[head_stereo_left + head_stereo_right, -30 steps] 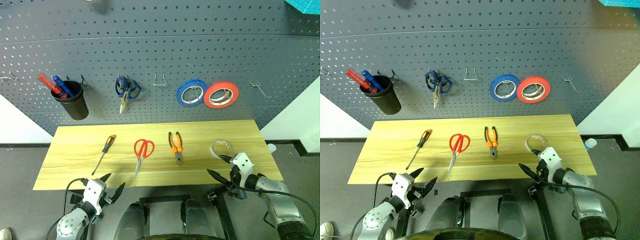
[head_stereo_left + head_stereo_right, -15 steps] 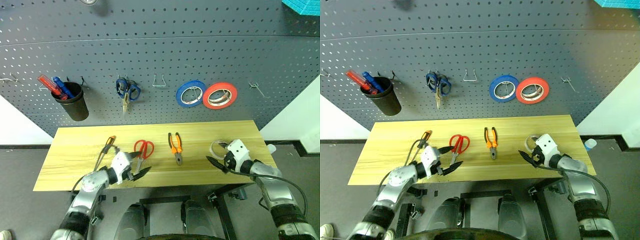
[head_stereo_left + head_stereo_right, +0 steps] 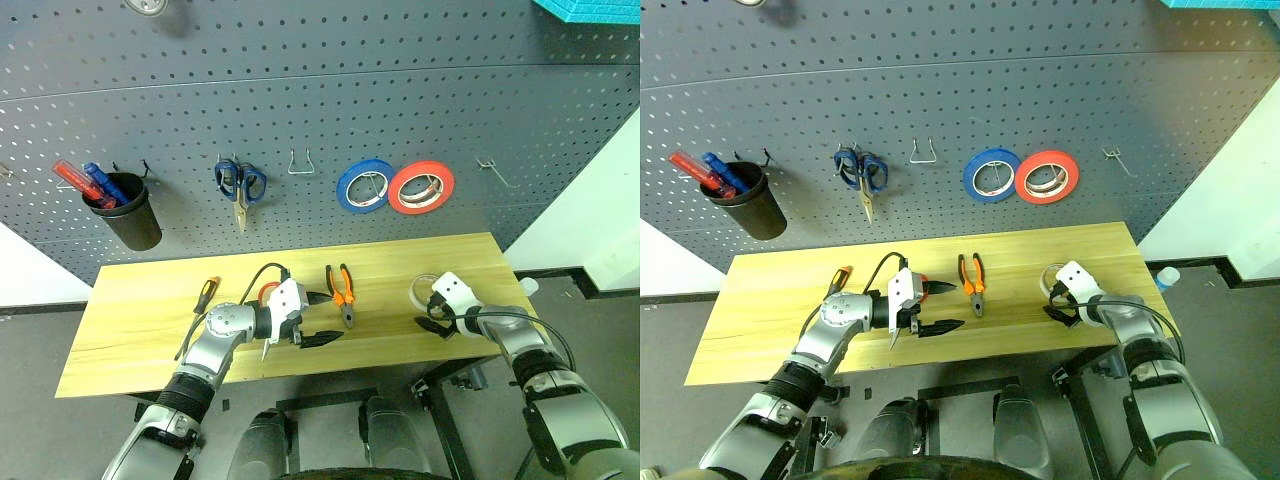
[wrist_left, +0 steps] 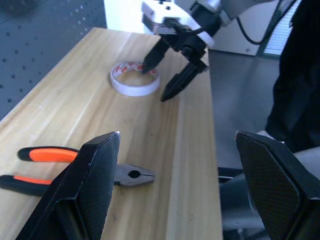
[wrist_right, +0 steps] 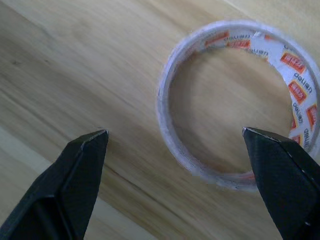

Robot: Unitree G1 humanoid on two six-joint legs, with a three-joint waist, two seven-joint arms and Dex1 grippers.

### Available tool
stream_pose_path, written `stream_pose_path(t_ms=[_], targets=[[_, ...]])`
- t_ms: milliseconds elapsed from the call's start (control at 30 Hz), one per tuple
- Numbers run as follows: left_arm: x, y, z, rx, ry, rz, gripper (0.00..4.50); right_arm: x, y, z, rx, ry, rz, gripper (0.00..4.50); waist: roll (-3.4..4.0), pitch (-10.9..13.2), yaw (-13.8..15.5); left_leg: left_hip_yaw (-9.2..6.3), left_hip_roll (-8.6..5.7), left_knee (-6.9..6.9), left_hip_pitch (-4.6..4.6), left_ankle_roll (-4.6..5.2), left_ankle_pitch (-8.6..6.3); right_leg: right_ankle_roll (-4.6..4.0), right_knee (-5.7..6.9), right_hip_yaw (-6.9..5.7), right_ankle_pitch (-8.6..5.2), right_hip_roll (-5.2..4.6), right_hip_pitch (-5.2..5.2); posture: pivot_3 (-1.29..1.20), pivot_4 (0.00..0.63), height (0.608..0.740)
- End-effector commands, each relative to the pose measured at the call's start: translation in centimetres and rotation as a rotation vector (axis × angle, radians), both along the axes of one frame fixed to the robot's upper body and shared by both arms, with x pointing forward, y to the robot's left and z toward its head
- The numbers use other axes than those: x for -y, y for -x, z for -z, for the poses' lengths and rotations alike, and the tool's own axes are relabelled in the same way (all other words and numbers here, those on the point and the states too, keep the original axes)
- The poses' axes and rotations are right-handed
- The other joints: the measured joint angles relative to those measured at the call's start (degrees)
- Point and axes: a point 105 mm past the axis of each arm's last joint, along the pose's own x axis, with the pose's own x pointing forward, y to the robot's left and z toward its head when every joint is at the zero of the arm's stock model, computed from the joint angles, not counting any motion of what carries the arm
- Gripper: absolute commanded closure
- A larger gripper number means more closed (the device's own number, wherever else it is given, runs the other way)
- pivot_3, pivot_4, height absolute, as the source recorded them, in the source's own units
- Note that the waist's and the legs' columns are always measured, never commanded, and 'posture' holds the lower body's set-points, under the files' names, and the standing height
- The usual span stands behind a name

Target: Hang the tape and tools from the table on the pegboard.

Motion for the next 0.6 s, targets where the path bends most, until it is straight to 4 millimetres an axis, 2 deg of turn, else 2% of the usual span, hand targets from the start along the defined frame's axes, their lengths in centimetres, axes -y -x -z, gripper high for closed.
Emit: stream_pose_path(t_ms=[33, 67, 167, 533, 600], targets=[[-0.6, -0.1, -0.7, 0.033, 0.012, -0.027, 0.65, -0.3, 0.2, 0.6, -0.065, 0.035, -0.034, 0.0, 0.0, 0.0, -0.04, 0.0, 0.0, 0.0, 0.01, 0.0, 0.0, 0.0, 0.0, 0.0, 0.0, 0.01, 0.0, -0.07, 0.102, 0.73], [-0.8, -0.1, -0.7, 0.034, 0.012, -0.036, 0.65, -0.3, 0.4, 0.8, -0.081, 0.041, -0.041, 0.0, 0.0, 0.0, 0.0, 0.0, 0.0, 0.0, 0.03, 0.0, 0.0, 0.02, 0.02, 0.02, 0.01, 0.01, 0.0, -0.06, 0.103, 0.73], [-1.3, 0.0, -0.7, 0.034, 0.011, -0.061, 0.6, -0.1, 0.5, 1.0, -0.108, 0.065, -0.046, 0.61, -0.01, -0.01, 0.06, -0.01, 0.0, 0.01, 0.04, 0.0, 0.0, 0.01, 0.06, 0.02, 0.02, 0.02, 0.01, -0.06, 0.104, 0.73], [-2.6, 0.2, -0.6, 0.038, 0.018, -0.139, 0.6, 0.4, 1.1, 1.1, -0.123, 0.059, -0.065, 4.32, -0.02, -0.02, 0.07, -0.03, 0.0, 0.07, 0.31, 0.0, 0.0, 0.05, 0.07, 0.03, -0.16, 0.02, 0.33, -0.08, 0.103, 0.73], [-2.9, 0.5, -0.4, 0.037, 0.018, -0.159, 0.6, 0.8, 1.1, 0.9, -0.085, 0.06, -0.059, 4.44, -0.01, -0.04, 0.13, -0.04, 0.0, 0.06, 0.31, 0.0, 0.0, 0.05, 0.07, 0.03, -0.16, 0.02, 0.33, -0.08, 0.103, 0.73]])
